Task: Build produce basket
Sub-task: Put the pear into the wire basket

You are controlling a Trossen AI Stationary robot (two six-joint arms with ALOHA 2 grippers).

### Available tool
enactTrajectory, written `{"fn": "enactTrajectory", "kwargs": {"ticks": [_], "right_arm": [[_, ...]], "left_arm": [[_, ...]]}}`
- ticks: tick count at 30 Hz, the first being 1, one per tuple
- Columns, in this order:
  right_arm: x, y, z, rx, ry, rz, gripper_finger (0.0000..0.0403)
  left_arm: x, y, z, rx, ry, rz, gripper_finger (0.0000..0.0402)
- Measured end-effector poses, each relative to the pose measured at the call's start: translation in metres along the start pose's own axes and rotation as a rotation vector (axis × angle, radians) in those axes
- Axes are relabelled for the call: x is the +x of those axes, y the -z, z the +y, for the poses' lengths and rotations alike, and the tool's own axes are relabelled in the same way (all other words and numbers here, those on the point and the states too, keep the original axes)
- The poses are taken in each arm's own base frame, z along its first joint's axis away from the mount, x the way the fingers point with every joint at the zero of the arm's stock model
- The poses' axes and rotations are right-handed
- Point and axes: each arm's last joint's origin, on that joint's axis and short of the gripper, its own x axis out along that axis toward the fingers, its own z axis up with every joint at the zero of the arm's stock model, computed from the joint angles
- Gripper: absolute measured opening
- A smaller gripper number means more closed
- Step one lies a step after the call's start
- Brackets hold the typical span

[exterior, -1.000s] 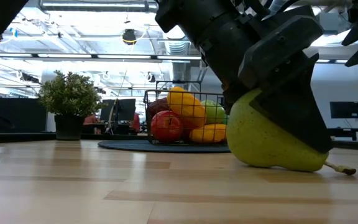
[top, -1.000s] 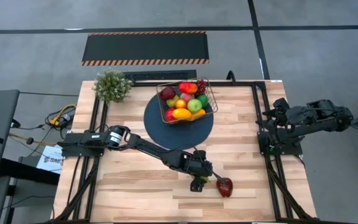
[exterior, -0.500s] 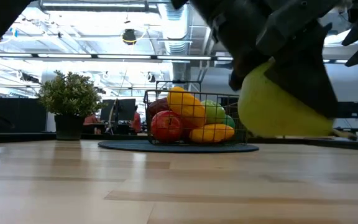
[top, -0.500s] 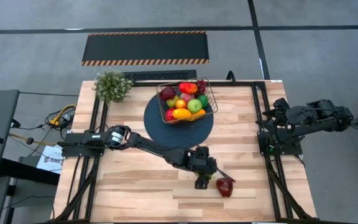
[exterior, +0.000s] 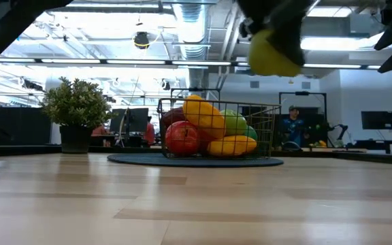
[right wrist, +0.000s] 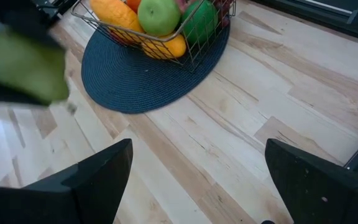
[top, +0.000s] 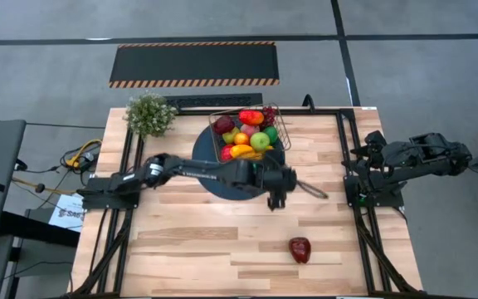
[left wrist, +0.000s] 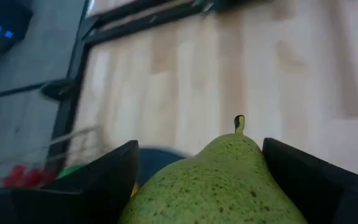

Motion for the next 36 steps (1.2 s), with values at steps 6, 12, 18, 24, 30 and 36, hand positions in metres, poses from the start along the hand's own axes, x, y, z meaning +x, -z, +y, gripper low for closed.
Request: {"fn": "enactTrajectory", "kwargs": {"ticks": [6,12,18,24,30,36], "right_arm": [[0.0,0.0,0.0,-0.002,0.0,0.0,0.0385],[0.0,0.0,0.0,-0.015,0.001,0.0,0.0385],[0.0,0.0,0.0,-0.029,0.001,-0.001,0.0385],[0.0,0.0,0.0,-0.029,0.001,-0.001,0.0385],[0.0,0.0,0.0,-0.031,0.002,-0.001,0.0385],[0.0,0.0,0.0,-0.047,0.001,-0.001,0.0385]], "left_arm": [[0.004,0.01,0.058,-0.059,-0.085,0.061,0.0308],[0.023,0.022,0.114,-0.178,-0.118,0.061,0.0314],[0.055,0.042,0.168,-0.358,-0.229,-0.009,0.0316],[0.088,0.066,0.195,-0.601,-0.31,-0.135,0.0317],[0.095,0.072,0.194,-0.696,-0.369,-0.169,0.0317],[0.095,0.069,0.184,-0.671,-0.417,-0.156,0.0318]]}}
